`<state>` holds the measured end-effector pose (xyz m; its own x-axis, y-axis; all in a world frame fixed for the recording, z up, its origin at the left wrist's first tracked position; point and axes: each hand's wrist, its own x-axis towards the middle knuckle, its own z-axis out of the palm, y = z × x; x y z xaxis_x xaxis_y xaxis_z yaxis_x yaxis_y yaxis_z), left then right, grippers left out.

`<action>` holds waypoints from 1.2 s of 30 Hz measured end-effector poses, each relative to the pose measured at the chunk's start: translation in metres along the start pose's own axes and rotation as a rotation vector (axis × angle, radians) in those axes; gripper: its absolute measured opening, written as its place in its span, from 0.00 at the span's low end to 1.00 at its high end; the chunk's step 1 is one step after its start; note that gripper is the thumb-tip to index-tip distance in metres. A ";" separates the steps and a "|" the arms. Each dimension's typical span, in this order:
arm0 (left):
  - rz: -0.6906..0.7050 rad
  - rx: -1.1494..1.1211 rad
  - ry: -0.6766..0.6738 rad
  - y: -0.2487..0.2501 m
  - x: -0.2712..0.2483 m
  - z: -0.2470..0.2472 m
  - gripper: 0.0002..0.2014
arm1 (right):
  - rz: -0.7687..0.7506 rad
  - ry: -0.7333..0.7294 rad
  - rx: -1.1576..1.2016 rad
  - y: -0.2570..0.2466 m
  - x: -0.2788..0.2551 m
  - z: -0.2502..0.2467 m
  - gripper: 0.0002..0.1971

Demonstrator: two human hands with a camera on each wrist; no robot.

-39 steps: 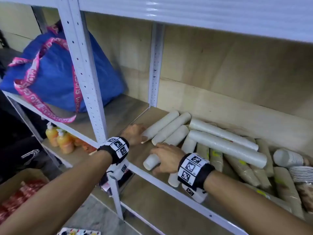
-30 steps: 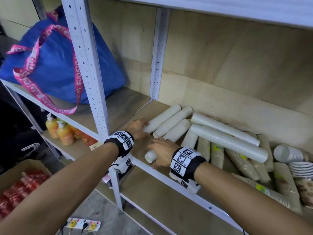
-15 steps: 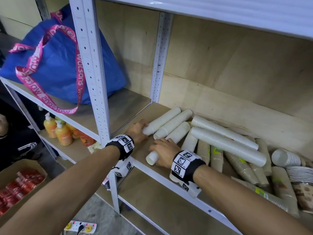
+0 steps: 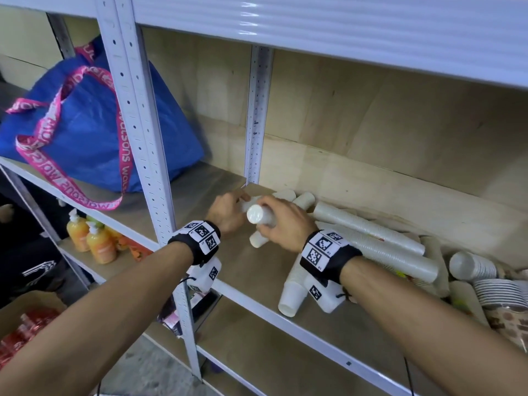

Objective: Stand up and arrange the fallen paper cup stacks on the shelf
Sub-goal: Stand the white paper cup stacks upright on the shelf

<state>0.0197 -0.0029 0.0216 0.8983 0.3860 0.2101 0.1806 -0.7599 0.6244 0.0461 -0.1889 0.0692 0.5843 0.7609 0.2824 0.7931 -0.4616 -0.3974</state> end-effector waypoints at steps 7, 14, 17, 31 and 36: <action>0.129 -0.015 0.134 0.047 0.024 -0.031 0.18 | 0.097 0.277 0.145 0.009 0.024 -0.052 0.21; 0.177 0.018 0.172 0.072 0.057 -0.064 0.19 | 0.122 0.473 0.226 0.014 0.055 -0.093 0.22; 0.156 0.016 0.175 0.079 0.072 -0.078 0.18 | 0.128 0.511 0.263 0.015 0.074 -0.098 0.21; 0.032 0.031 0.156 0.077 0.116 -0.089 0.18 | 0.257 0.430 0.408 0.035 0.141 -0.036 0.20; 0.049 0.065 0.156 0.082 0.125 -0.090 0.19 | 0.314 0.428 0.428 0.051 0.152 -0.028 0.20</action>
<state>0.1110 0.0303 0.1663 0.8345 0.4204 0.3563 0.1685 -0.8102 0.5614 0.1800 -0.1098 0.1158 0.8619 0.3325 0.3827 0.4886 -0.3432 -0.8022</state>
